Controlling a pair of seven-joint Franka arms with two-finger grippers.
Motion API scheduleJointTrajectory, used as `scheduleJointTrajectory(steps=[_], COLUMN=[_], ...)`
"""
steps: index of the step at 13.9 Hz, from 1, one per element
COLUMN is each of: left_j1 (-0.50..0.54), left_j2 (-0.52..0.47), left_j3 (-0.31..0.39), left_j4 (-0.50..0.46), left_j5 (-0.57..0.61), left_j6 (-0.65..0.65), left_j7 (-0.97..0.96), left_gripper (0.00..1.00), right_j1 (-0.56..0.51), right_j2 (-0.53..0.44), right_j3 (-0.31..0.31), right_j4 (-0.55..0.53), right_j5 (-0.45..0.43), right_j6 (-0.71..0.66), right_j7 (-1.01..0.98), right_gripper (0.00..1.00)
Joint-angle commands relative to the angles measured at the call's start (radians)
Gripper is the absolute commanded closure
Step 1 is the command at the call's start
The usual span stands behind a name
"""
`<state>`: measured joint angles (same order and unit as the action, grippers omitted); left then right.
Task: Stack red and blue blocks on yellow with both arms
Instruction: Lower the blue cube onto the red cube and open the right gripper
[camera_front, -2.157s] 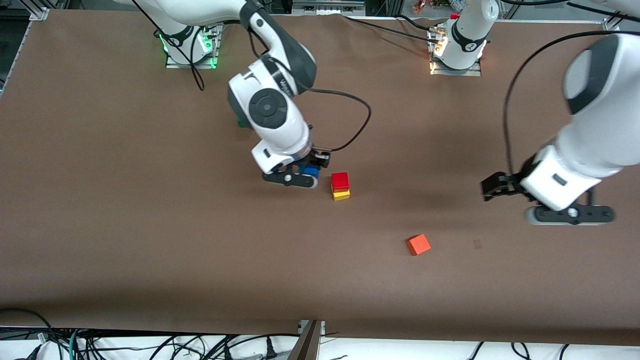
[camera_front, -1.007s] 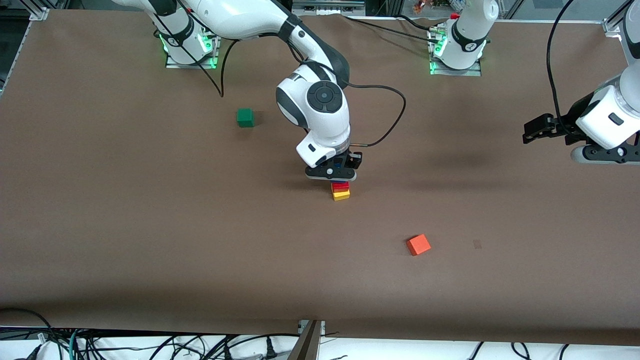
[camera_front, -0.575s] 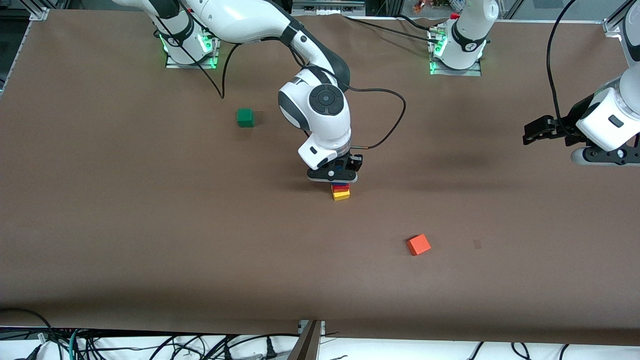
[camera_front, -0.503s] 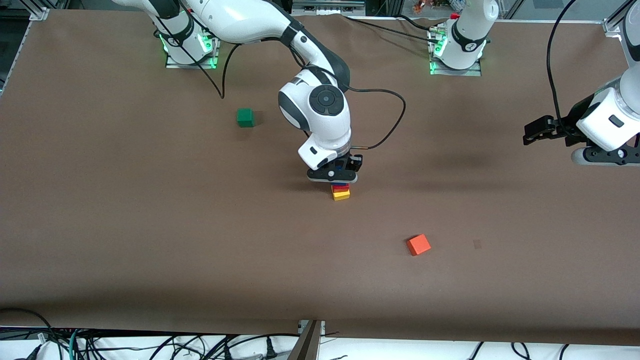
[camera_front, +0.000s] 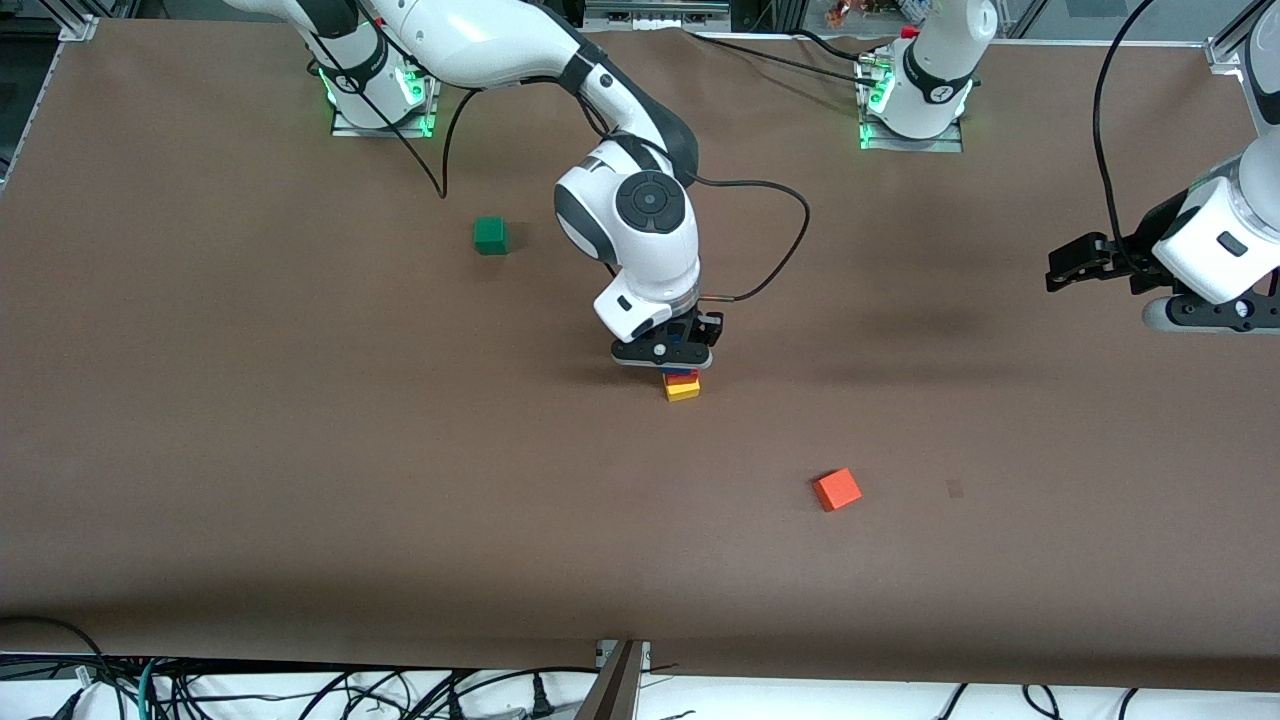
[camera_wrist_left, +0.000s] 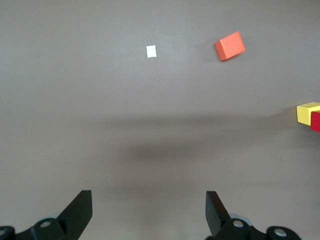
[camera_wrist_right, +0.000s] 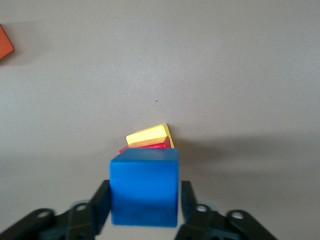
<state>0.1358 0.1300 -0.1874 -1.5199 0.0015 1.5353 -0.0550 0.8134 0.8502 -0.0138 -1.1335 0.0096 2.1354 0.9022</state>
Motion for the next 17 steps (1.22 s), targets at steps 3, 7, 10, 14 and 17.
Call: scheduleJointTrajectory(steps=[3,7,10,14,17], left_j1=[0.01,0.008,0.008,0.008,0.01], left_j2=[0.013,0.013,0.017,0.029,0.039], left_j3=[-0.004,-0.004,-0.004,-0.004,-0.004], left_j4=[0.018,0.018,0.018,0.039,0.053], left_j5=[-0.006,-0.008,-0.008,-0.008,-0.008], left_j6=[0.003,0.003,0.003,0.003,0.002], left_j7=[0.011,0.011,0.011,0.012,0.012], left_gripper=[0.0,0.0,0.0,0.0,0.0], right_j1=[0.0,-0.031,-0.088,-0.21,-0.281], right_j2=[0.009,-0.037,-0.12,-0.232,-0.369], right_j3=[0.0,-0.002,-0.003,-0.002,-0.003], right_j4=[0.037,0.04,0.038,0.031,-0.073], right_j5=[-0.01,-0.003,0.001,0.114,0.148], right_j6=[-0.014,-0.09,-0.158,-0.345,-0.446], right_j7=[0.007,0.004,-0.005,-0.121,-0.189], right_gripper=[0.01,0.0,0.0,0.0,0.0])
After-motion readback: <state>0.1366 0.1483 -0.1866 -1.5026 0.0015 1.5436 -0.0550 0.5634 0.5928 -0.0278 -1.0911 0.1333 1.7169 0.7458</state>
